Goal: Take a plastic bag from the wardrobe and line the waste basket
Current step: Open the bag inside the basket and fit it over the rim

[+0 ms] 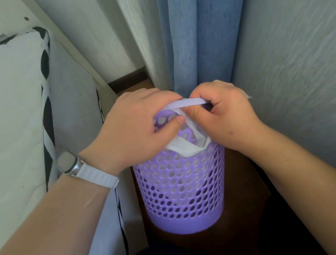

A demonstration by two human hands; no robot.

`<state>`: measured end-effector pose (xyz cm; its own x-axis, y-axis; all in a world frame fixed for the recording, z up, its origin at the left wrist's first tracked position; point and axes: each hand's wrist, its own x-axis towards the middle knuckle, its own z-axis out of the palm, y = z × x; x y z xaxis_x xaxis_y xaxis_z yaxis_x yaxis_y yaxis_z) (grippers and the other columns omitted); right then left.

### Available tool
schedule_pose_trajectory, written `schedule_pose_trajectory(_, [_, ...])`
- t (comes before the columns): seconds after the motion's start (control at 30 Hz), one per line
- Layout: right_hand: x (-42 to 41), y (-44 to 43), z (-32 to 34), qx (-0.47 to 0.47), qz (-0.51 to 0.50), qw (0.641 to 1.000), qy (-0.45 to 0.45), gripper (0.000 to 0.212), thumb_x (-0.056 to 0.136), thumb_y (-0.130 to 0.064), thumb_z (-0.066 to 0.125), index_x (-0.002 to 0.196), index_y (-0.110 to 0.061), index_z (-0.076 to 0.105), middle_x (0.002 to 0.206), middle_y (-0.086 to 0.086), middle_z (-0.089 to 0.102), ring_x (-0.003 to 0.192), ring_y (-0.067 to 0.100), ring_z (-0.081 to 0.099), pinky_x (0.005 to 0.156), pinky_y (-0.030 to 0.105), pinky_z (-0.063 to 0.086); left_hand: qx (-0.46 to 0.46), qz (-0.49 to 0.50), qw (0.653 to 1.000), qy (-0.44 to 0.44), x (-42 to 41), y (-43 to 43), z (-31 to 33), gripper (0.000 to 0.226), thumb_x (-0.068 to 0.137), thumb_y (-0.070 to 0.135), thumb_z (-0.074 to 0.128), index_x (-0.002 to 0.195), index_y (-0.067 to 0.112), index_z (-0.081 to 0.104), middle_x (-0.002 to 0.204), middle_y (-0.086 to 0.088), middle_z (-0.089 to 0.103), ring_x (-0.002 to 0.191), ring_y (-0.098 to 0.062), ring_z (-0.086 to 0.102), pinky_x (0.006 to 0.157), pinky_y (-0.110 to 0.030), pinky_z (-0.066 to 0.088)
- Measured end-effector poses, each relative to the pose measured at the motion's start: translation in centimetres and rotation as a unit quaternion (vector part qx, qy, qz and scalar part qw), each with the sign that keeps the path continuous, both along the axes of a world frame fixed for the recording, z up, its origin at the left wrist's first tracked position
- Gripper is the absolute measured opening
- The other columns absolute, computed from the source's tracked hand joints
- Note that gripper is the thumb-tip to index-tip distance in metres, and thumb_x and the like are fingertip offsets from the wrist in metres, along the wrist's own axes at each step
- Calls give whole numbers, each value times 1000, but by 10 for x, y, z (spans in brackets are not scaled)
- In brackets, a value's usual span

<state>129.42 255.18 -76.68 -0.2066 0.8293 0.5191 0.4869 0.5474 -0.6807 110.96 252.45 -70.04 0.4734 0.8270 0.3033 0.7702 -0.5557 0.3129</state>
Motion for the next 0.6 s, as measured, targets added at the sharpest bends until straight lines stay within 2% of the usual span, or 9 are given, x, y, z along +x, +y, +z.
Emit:
schedule_pose_trajectory(0.13, [-5,-3,1,1,7,1000,-1,26,86,-38,60,71,-17,64,62,-5,55,64,12,46,65,31,37,-12,20,1000,-18,-2,-1,-3,15,91,29,58,93,18,67,75,5,61,70,-14,54,64,-38,45])
schedule_pose_trajectory(0.23, [2,0,9,-10,75,997,-13,18,85,-38,63,85,-21,69,77,-6,63,76,13,56,74,36,44,-36,26,999,-26,-5,-1,-6,12,91,25,56,89,17,65,72,6,58,68,-13,52,61,-37,44])
schedule_pose_trajectory(0.33, [19,7,18,14,100,995,-9,24,86,-38,65,100,-19,71,90,-4,66,86,16,60,84,39,46,-41,35,998,-42,-9,1,-4,8,90,18,55,87,16,63,70,6,54,66,-11,49,60,-26,39])
schedule_pose_trajectory(0.43, [30,14,17,7,73,997,-32,25,86,-41,61,95,-19,70,90,-2,68,84,14,60,93,44,41,-40,47,996,-63,-13,3,-1,9,88,12,54,84,12,63,70,3,55,68,-5,49,60,-13,33])
schedule_pose_trajectory(0.47, [31,14,15,-4,69,997,-28,23,86,-40,61,90,-19,69,87,-2,67,81,12,58,93,43,41,-41,50,996,-64,-13,3,0,9,87,11,54,83,10,62,70,1,56,68,-5,49,60,-12,33])
schedule_pose_trajectory(0.53, [27,12,12,-14,64,998,-9,19,86,-33,61,81,-15,65,78,-1,64,74,11,54,79,37,45,-40,50,996,-63,-14,3,0,9,87,11,54,83,9,62,70,-1,56,68,-6,49,59,-14,34])
schedule_pose_trajectory(0.6, [22,9,11,-11,43,999,-2,20,85,-32,58,75,-14,63,72,-2,60,70,12,51,69,37,43,-33,41,997,-53,-16,4,1,10,88,14,53,86,10,62,73,-1,56,69,-9,49,61,-21,38])
